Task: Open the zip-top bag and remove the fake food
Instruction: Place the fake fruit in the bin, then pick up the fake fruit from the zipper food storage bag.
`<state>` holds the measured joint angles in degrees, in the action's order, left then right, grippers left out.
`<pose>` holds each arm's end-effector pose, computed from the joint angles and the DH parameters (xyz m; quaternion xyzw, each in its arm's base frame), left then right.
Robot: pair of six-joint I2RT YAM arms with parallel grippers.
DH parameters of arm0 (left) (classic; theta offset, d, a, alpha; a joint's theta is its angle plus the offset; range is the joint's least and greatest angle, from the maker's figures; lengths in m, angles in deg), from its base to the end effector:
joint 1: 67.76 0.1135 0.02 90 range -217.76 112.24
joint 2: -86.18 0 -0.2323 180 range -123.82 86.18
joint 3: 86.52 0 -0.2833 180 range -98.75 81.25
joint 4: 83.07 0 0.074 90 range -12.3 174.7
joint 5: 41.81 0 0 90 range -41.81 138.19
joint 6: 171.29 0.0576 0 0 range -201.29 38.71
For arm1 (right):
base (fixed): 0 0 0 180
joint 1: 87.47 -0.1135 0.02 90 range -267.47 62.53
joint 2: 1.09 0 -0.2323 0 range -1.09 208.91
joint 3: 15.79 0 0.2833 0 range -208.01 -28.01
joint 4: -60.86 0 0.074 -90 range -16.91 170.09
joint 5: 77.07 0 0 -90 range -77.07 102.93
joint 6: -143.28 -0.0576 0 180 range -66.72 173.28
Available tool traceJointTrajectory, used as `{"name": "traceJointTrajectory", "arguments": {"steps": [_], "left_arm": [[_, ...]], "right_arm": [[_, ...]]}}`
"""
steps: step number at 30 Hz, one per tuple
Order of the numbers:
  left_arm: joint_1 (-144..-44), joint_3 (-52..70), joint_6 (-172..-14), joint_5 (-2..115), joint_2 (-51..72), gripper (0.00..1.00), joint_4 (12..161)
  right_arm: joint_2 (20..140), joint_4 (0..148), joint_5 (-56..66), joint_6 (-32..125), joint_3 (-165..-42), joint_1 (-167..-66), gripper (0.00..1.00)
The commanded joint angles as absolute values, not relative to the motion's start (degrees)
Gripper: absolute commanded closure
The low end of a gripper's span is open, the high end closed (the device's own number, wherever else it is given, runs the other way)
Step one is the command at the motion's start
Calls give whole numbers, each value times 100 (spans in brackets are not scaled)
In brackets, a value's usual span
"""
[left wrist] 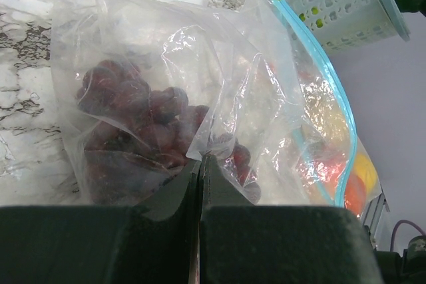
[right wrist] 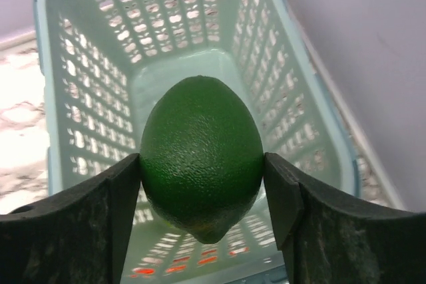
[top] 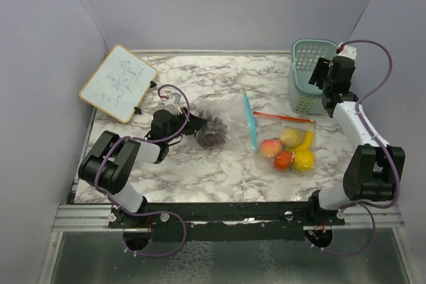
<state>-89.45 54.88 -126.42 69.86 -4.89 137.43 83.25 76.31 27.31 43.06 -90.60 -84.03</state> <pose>0.2910 -0.1386 0.0946 -0.0391 0.7713 -0.4624 0.4357 0.3926 -0.0379 0.2430 0.1663 0.8227 -0.0738 0.5385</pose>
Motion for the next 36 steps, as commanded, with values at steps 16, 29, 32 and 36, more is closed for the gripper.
{"name": "traceJointTrajectory", "arguments": {"steps": [16, 29, 32, 36], "left_arm": [[-8819, 5439, -12480, 7163, -493, 100, 13829], [-8718, 5553, -12303, 7183, -588, 100, 13823], [-8709, 5530, -12264, 7179, -612, 100, 13768], [-8705, 5489, -12249, 7192, -658, 100, 13735]], "right_arm": [[7279, 7176, 2062, 4835, -8702, -9414, 7], [7955, 6791, 671, 4436, -7782, -10298, 26], [8136, 6591, 290, 4189, -7546, -10409, 36], [8340, 6477, 286, 4139, -7459, -10744, 56]]}}
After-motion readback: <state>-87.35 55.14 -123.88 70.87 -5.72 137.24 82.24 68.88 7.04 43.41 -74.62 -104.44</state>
